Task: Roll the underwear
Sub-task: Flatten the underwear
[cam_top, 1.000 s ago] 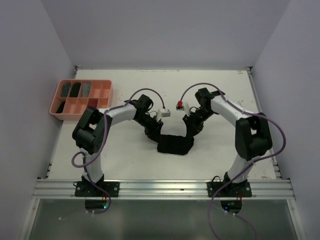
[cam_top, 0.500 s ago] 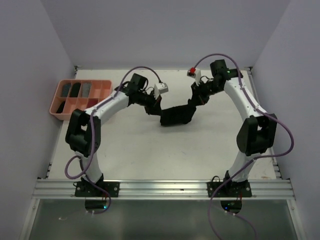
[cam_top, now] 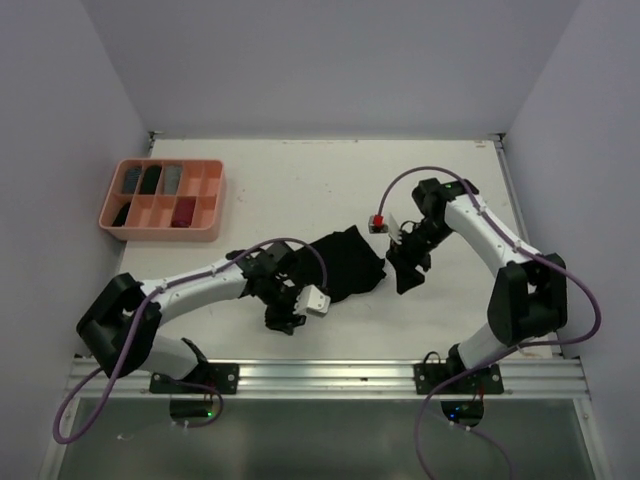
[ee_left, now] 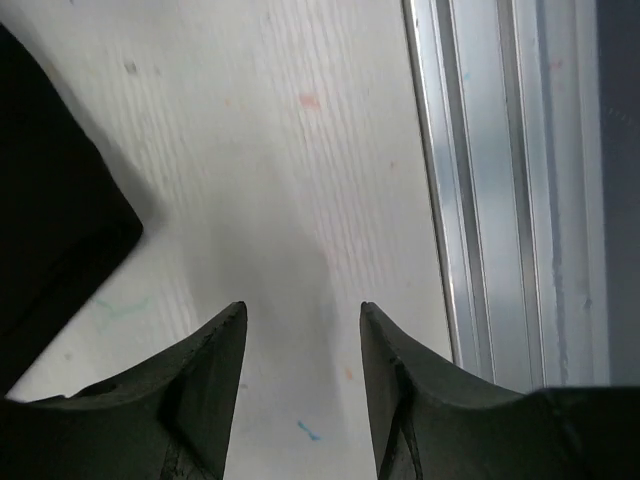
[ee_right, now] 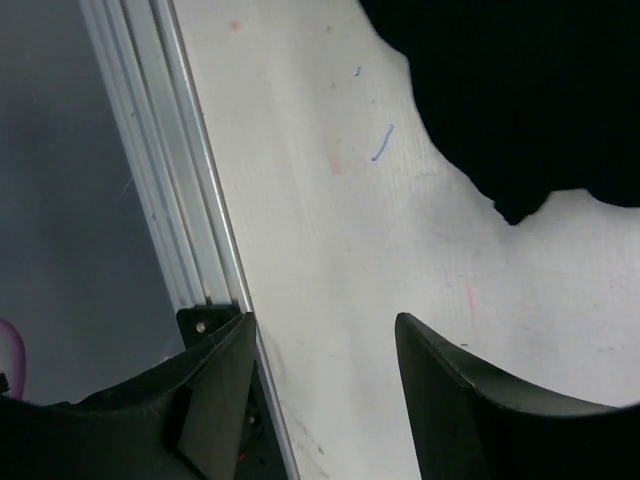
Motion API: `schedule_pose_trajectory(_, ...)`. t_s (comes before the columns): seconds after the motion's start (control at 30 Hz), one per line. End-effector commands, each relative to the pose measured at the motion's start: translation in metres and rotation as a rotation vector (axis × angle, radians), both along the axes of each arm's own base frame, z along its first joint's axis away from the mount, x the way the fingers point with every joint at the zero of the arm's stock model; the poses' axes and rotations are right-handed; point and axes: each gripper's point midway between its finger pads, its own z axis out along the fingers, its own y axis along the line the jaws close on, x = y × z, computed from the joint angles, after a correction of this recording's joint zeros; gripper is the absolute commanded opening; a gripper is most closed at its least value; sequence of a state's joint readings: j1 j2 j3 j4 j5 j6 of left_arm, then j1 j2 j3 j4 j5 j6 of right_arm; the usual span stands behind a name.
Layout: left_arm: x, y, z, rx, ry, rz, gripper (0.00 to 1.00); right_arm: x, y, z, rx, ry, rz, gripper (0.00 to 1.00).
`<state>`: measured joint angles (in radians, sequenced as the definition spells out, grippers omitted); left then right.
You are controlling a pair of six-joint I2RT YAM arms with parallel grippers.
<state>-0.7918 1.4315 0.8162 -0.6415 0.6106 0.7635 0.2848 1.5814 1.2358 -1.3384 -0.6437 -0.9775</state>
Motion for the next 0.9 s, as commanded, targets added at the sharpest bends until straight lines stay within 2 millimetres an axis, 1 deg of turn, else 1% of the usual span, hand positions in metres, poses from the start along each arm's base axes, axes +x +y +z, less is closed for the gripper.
schedule_pose_trajectory(0.0, 0.040, -0.001, 0.024, -0.066, -0.225, 0.034, 0.52, 0.029, -0.007, 0.023, 0.016, -0.134, -0.043, 0.61)
schedule_pose_trajectory(0.03, 0.056, -0.004, 0.037, -0.097, -0.218, 0.104, 0.51, 0.035, -0.004, 0.018, 0.012, -0.112, -0.058, 0.59)
schedule_pose_trajectory(0.07, 0.064, -0.005, 0.041, -0.111, -0.193, 0.143, 0.50, 0.042, 0.000, 0.020, 0.014, -0.098, -0.099, 0.53)
schedule_pose_trajectory(0.1, 0.073, -0.007, 0.047, -0.132, -0.166, 0.194, 0.50, 0.056, 0.004, 0.017, 0.021, -0.120, -0.130, 0.50)
schedule_pose_trajectory(0.13, 0.101, -0.007, 0.064, -0.169, -0.151, 0.321, 0.49, 0.066, 0.008, 0.010, 0.019, -0.100, -0.161, 0.45)
schedule_pose_trajectory(0.17, 0.111, -0.006, 0.058, -0.160, -0.104, 0.375, 0.48, 0.074, 0.012, 0.008, 0.017, -0.078, -0.223, 0.44)
schedule_pose_trajectory(0.2, 0.130, 0.002, 0.062, -0.177, -0.072, 0.458, 0.47, 0.091, 0.018, 0.005, 0.034, -0.106, -0.259, 0.43)
schedule_pose_trajectory(0.23, 0.141, 0.003, 0.063, -0.188, -0.018, 0.549, 0.47, 0.103, 0.024, 0.002, 0.048, -0.099, -0.290, 0.44)
schedule_pose_trajectory(0.27, 0.154, 0.004, 0.060, -0.187, 0.016, 0.598, 0.46, 0.112, 0.030, 0.001, 0.049, -0.076, -0.353, 0.44)
schedule_pose_trajectory(0.3, 0.168, 0.011, 0.056, -0.175, 0.021, 0.666, 0.47, 0.131, 0.035, 0.000, 0.069, -0.115, -0.388, 0.45)
schedule_pose_trajectory(0.33, 0.185, 0.020, 0.054, -0.176, 0.033, 0.760, 0.46, 0.144, 0.042, 0.006, 0.095, -0.132, -0.409, 0.46)
schedule_pose_trajectory(0.37, 0.198, 0.022, 0.046, -0.164, 0.046, 0.800, 0.46, 0.153, 0.045, -0.004, 0.079, -0.103, -0.450, 0.47)
schedule_pose_trajectory(0.4, 0.211, 0.033, 0.041, -0.144, 0.048, 0.876, 0.46, 0.170, 0.050, -0.005, 0.086, -0.143, -0.476, 0.49)
schedule_pose_trajectory(0.43, 0.217, 0.035, 0.038, -0.144, 0.054, 0.889, 0.46, 0.183, 0.057, -0.001, 0.094, -0.164, -0.480, 0.57)
schedule_pose_trajectory(0.47, 0.216, 0.033, 0.028, -0.143, 0.109, 0.878, 0.47, 0.190, 0.060, -0.013, 0.074, -0.144, -0.491, 0.58)
schedule_pose_trajectory(0.5, 0.219, 0.033, 0.029, -0.147, 0.134, 0.884, 0.47, 0.197, 0.062, -0.018, 0.066, -0.137, -0.498, 0.59)
schedule_pose_trajectory(0.53, 0.217, 0.030, 0.026, -0.154, 0.161, 0.869, 0.48, 0.208, 0.067, -0.012, 0.083, -0.154, -0.498, 0.60)
schedule_pose_trajectory(0.57, 0.211, 0.026, 0.021, -0.162, 0.207, 0.843, 0.49, 0.212, 0.069, -0.014, 0.084, -0.140, -0.506, 0.61)
schedule_pose_trajectory(0.6, 0.209, 0.024, 0.017, -0.160, 0.226, 0.843, 0.50, 0.217, 0.070, -0.029, 0.066, -0.114, -0.517, 0.62)
schedule_pose_trajectory(0.63, 0.208, 0.023, 0.016, -0.163, 0.239, 0.838, 0.50, 0.225, 0.072, -0.027, 0.071, -0.125, -0.523, 0.66)
schedule_pose_trajectory(0.67, 0.206, 0.022, 0.010, -0.153, 0.261, 0.833, 0.50, 0.230, 0.073, -0.031, 0.066, -0.127, -0.532, 0.67)
schedule_pose_trajectory(0.7, 0.202, 0.021, 0.007, -0.153, 0.280, 0.831, 0.51, 0.234, 0.073, -0.041, 0.056, -0.116, -0.538, 0.69)
schedule_pose_trajectory(0.73, 0.200, 0.019, 0.008, -0.166, 0.295, 0.820, 0.51, 0.239, 0.075, -0.042, 0.058, -0.121, -0.538, 0.72)
schedule_pose_trajectory(0.77, 0.195, 0.015, 0.012, -0.193, 0.327, 0.791, 0.51, 0.239, 0.075, -0.046, 0.052, -0.114, -0.534, 0.73)
schedule_pose_trajectory(0.8, 0.192, 0.013, 0.015, -0.209, 0.337, 0.775, 0.52, 0.240, 0.075, -0.057, 0.041, -0.096, -0.534, 0.74)
schedule_pose_trajectory(0.87, 0.189, 0.011, 0.018, -0.225, 0.348, 0.760, 0.53, 0.242, 0.079, -0.060, 0.051, -0.085, -0.518, 0.76)
